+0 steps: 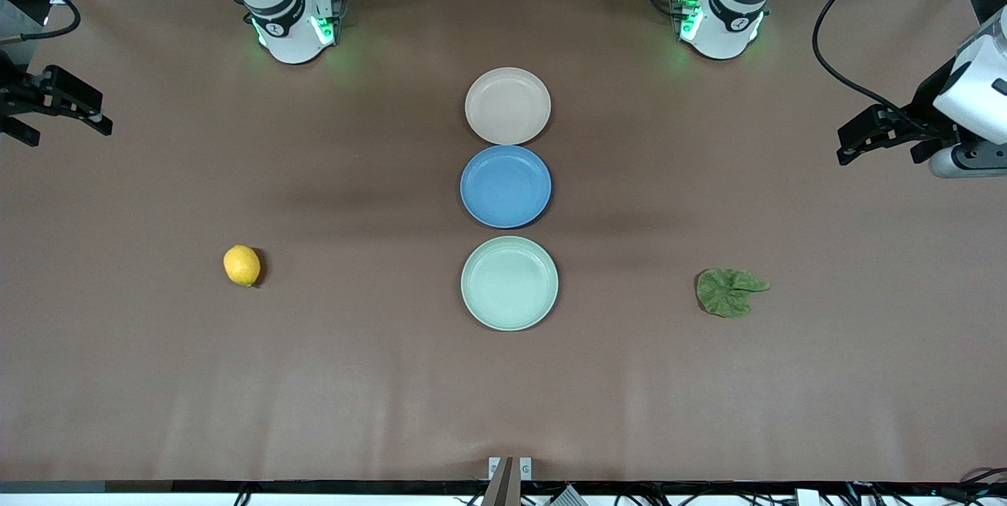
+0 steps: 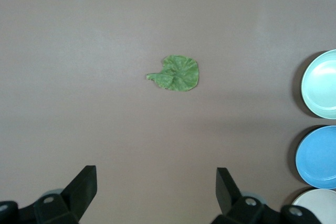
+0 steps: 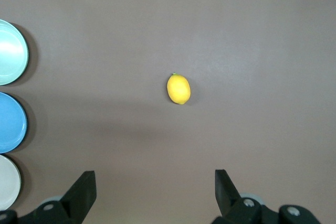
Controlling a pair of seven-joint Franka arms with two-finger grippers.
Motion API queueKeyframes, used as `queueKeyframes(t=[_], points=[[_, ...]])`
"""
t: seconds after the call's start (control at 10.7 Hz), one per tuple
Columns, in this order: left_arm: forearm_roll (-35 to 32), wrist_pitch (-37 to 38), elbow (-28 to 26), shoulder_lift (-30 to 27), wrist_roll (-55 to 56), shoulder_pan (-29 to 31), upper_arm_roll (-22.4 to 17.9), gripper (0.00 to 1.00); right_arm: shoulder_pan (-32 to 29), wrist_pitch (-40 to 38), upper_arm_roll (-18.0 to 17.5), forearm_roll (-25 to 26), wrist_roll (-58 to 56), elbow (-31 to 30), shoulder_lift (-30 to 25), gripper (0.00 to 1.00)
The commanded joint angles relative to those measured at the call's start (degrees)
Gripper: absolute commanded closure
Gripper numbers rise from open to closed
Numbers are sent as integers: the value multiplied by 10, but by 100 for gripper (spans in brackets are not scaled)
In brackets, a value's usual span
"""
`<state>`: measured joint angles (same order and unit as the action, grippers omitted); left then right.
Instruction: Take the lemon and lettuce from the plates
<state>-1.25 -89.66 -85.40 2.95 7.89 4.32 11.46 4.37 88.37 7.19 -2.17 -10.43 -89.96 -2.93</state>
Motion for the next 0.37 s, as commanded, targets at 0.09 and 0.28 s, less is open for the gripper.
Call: queueKeyframes(t=[0.09,0.28], points=[[-12,12,5,-5,3,3,5,0,6,-10,5,-4,-2,15,16,0],[-10,12,5,-6,3,4,5,0,5,-7,5,-5,-2,14,16,0]])
